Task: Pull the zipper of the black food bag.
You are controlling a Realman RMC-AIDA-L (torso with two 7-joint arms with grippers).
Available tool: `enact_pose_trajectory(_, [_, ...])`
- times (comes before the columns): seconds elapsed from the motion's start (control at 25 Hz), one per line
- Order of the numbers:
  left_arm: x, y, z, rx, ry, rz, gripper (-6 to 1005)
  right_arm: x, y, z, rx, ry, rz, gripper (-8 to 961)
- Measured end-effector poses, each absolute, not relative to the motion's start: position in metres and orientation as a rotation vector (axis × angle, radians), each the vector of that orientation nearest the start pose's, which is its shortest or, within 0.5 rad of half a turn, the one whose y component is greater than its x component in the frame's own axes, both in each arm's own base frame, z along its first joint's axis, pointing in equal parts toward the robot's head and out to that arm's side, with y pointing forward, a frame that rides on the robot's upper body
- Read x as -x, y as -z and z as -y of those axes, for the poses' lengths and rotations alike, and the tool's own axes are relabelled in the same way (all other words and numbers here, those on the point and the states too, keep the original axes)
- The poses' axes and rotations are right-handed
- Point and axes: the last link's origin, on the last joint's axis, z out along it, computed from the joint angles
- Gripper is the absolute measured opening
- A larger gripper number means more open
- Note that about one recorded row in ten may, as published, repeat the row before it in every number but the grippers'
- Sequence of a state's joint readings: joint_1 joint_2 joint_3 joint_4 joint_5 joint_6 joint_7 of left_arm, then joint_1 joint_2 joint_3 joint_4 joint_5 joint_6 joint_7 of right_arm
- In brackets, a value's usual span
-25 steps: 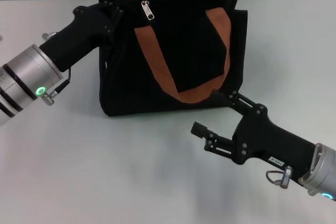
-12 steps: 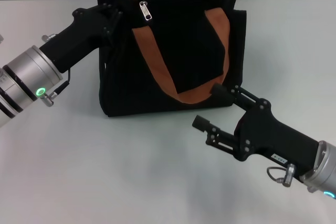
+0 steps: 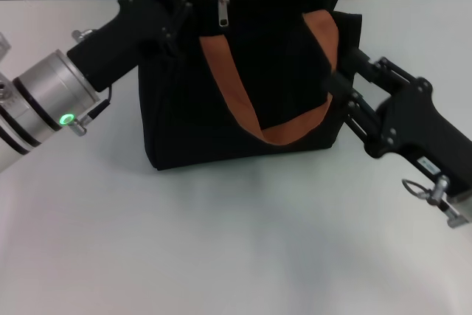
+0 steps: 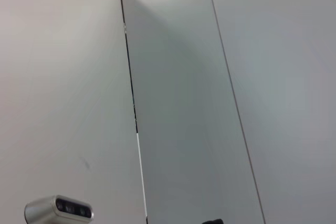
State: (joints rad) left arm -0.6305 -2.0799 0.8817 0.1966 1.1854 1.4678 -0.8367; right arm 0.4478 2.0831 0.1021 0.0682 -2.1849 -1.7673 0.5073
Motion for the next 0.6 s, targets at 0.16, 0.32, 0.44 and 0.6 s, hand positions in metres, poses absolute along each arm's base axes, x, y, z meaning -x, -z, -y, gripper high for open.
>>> enact_pose_trajectory(0.16, [0.216, 0.026, -0.357, 2.239, 1.224, 0.354, 37, -0.239, 0.042, -0.271, 2.149, -1.423, -0.322, 426])
enact_pose_trajectory(0.32, [0.216, 0.026, -0.357, 2.239, 1.224, 0.351, 38, -0.226, 0.038, -0.278, 2.167, -1.529, -0.354, 425])
enact_pose_trajectory(0.44, [0.211, 0.025, -0.358, 2.241, 1.241, 0.333, 38, -0.225, 0.033, -0.286, 2.109, -1.534, -0.363, 412])
enact_pose_trajectory(0.6, [0.208, 0.024, -0.358, 2.243, 1.258, 0.318, 39, -0.226, 0.03, -0.294, 2.041, -1.532, -0.395, 359])
